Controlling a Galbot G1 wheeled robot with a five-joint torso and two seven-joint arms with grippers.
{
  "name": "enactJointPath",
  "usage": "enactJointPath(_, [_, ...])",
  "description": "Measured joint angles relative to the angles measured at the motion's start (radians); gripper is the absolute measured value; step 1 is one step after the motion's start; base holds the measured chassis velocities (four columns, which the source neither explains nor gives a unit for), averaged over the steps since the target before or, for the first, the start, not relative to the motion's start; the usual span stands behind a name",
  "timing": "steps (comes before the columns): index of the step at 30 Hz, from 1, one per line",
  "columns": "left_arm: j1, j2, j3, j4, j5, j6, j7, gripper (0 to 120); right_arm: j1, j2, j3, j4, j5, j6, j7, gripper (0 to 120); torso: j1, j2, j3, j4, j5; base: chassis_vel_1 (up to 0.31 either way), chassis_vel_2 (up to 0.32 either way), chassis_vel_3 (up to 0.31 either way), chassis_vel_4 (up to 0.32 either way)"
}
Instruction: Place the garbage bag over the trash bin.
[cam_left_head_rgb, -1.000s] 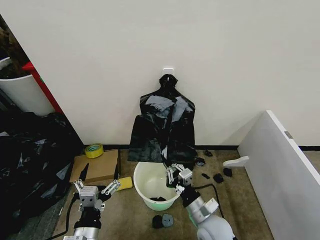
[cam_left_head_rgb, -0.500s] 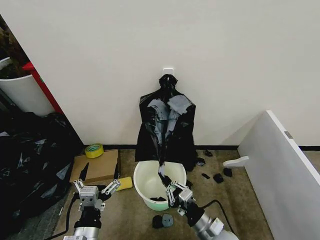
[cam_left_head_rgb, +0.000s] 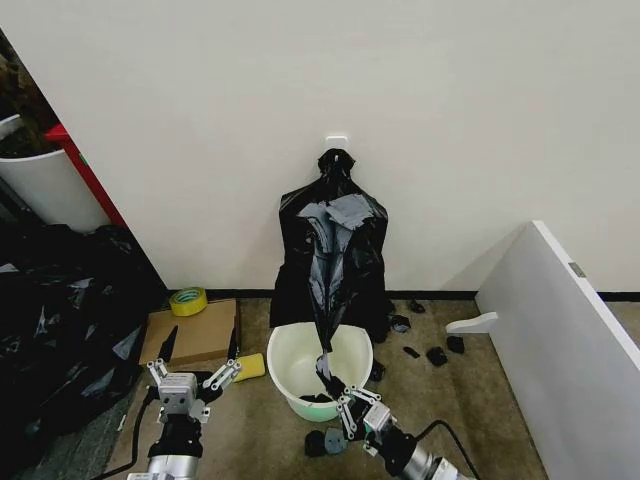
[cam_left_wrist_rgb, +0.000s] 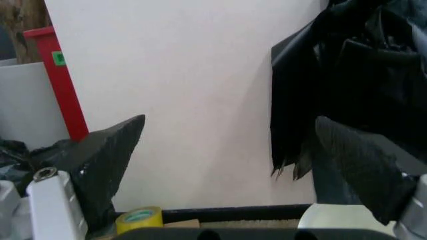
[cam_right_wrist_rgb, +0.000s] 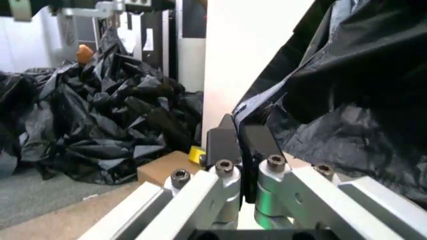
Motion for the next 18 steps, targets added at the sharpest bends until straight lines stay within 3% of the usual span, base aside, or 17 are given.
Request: enactJointPath(18, [-0.005,-0.001,0.003,0.007,0.004,-0.001,0.000,100,0.004,-0.007,0.063,-0.022,-0.024,0.036,-0.106,0,0.000,0.000,0.000,0.0000,-0.0001,0.000,0.000,0.000,0.000])
